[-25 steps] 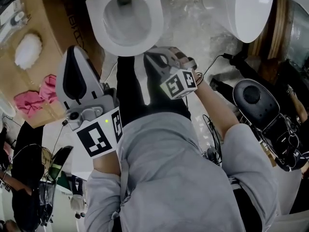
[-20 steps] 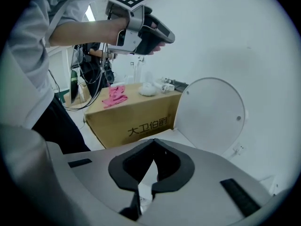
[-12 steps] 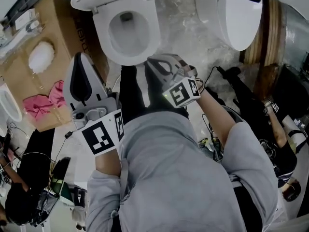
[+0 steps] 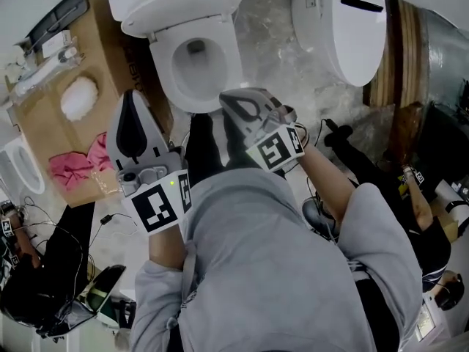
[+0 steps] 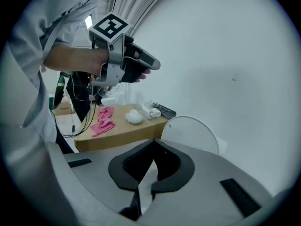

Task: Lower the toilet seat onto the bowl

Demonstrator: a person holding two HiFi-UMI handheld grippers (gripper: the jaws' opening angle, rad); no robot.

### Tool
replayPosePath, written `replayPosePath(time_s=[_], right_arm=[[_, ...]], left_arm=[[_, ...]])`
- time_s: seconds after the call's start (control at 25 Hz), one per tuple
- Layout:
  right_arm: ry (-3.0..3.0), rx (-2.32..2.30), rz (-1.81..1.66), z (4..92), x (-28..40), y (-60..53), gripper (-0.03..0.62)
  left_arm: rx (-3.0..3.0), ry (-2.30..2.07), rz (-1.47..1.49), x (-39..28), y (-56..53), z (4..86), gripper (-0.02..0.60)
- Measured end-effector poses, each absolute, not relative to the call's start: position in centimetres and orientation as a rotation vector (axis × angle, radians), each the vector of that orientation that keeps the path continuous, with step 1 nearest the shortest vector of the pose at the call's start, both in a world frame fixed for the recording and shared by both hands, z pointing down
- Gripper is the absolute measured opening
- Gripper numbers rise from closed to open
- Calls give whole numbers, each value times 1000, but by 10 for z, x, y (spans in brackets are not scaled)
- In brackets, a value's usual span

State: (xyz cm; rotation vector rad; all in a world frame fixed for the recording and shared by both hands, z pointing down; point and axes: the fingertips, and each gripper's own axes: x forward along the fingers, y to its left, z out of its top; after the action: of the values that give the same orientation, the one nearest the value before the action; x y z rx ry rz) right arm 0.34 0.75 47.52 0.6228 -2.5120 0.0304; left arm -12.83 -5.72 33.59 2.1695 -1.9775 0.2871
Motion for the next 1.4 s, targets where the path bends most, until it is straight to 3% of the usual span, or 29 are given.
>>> replayPosePath(time_s=[1.4], right_arm=[[-2748, 1060, -111, 266, 19, -44, 0]], left_arm=[[2288, -2049, 202, -119, -42, 237, 0]])
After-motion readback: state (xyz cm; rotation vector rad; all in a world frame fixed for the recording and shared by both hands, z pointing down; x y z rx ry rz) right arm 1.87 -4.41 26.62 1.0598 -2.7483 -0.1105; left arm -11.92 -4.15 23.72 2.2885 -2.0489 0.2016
